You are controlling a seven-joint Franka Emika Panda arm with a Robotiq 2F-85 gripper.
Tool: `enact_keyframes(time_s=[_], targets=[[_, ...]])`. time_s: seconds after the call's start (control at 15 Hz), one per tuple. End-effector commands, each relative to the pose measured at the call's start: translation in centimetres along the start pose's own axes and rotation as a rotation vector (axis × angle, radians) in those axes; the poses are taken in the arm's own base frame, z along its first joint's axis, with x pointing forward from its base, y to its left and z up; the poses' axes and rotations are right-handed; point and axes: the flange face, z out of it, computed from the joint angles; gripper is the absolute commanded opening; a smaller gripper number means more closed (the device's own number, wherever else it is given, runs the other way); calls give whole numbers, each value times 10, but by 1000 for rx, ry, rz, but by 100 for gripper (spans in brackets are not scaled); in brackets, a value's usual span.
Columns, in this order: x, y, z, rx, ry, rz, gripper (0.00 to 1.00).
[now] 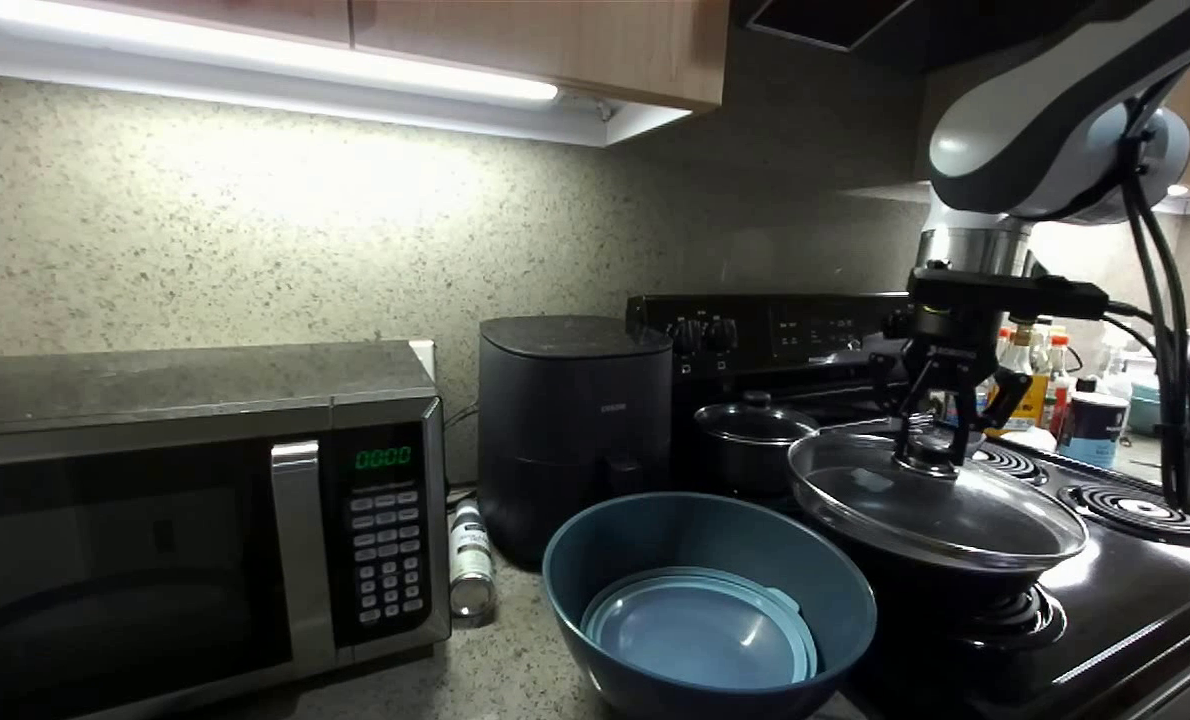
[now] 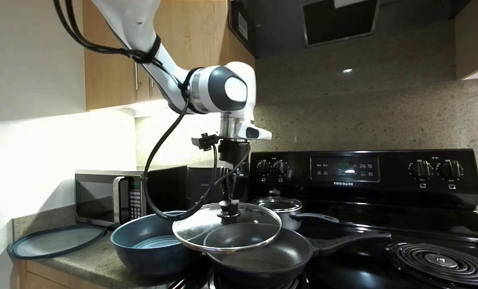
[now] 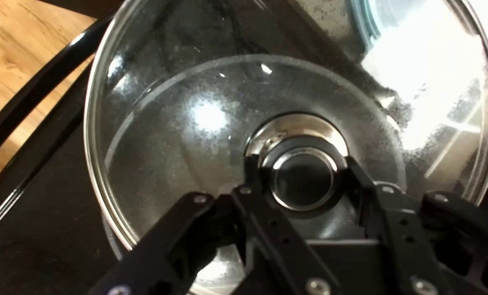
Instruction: Put the glass lid on the pan.
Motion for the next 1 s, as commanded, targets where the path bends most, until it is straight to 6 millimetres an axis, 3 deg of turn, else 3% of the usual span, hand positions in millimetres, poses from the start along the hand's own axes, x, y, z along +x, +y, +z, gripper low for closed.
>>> enact_keyframes(time_s=[0.0, 0.2, 0.27, 0.73, 0.8, 0.93], targets=[[8, 10, -1, 11, -6, 31, 50], [15, 19, -1, 18, -13, 61, 50], [18, 14, 3, 35, -5, 81, 25], [46, 13, 34, 28, -9, 182, 25], [38, 15, 41, -3, -16, 138, 50], [43, 14, 40, -1, -12, 154, 50]])
